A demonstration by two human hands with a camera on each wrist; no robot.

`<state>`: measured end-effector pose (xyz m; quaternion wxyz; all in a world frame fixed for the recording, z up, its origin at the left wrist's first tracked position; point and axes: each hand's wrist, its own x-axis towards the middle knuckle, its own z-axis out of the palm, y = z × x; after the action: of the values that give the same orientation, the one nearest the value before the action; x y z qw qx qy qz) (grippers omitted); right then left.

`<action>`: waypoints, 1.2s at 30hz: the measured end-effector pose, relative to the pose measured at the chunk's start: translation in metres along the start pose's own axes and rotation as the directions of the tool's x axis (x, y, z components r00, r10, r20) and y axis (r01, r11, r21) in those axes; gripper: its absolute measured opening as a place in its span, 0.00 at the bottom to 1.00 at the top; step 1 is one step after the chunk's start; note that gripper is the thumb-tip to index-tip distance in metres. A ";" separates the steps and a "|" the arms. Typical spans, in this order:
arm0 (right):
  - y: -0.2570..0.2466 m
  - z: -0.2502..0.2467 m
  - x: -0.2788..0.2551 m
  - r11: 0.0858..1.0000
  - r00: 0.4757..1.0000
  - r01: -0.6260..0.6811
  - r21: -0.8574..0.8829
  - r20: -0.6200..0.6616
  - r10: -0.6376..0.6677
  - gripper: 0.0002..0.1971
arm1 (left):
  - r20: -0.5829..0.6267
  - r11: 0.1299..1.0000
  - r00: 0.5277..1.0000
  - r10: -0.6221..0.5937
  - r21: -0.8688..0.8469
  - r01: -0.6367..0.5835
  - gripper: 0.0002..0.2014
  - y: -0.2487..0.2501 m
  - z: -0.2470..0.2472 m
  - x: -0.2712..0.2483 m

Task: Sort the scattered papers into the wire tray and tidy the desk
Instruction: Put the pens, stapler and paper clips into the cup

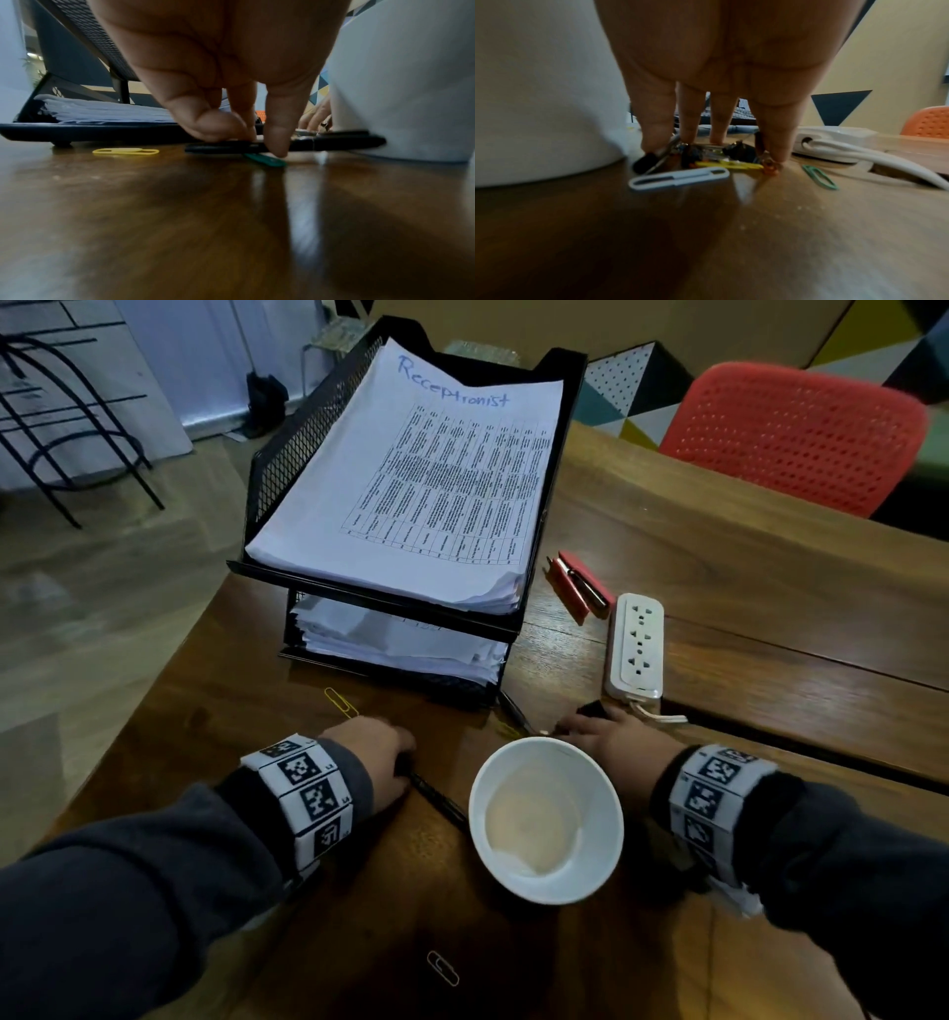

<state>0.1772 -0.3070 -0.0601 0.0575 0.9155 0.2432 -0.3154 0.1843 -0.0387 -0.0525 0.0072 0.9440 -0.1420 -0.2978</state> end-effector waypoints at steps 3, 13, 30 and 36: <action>-0.002 -0.014 -0.013 0.999 0.994 -0.026 0.046 -0.105 0.031 0.22 | -0.067 0.993 0.996 -0.053 -0.109 0.046 0.20 -0.003 -0.008 -0.002; 0.062 -0.089 0.065 0.821 0.804 -0.437 0.367 -0.250 0.539 0.39 | -0.050 0.974 0.974 -0.221 -0.066 0.218 0.28 -0.029 0.001 0.012; 0.005 -0.039 0.012 0.957 0.961 -0.240 0.164 -0.099 0.258 0.19 | -0.016 0.997 0.999 0.038 0.071 -0.037 0.20 -0.015 0.005 0.003; -0.024 -0.005 -0.029 0.915 0.947 -0.275 0.296 -0.080 0.310 0.20 | 0.056 0.987 0.995 0.081 0.138 -0.088 0.21 -0.008 0.005 -0.005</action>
<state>0.1486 -0.2971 -0.0377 -0.0417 0.9583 0.0592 -0.2764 0.1798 -0.0290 -0.0550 -0.0499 0.9275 -0.2028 -0.3101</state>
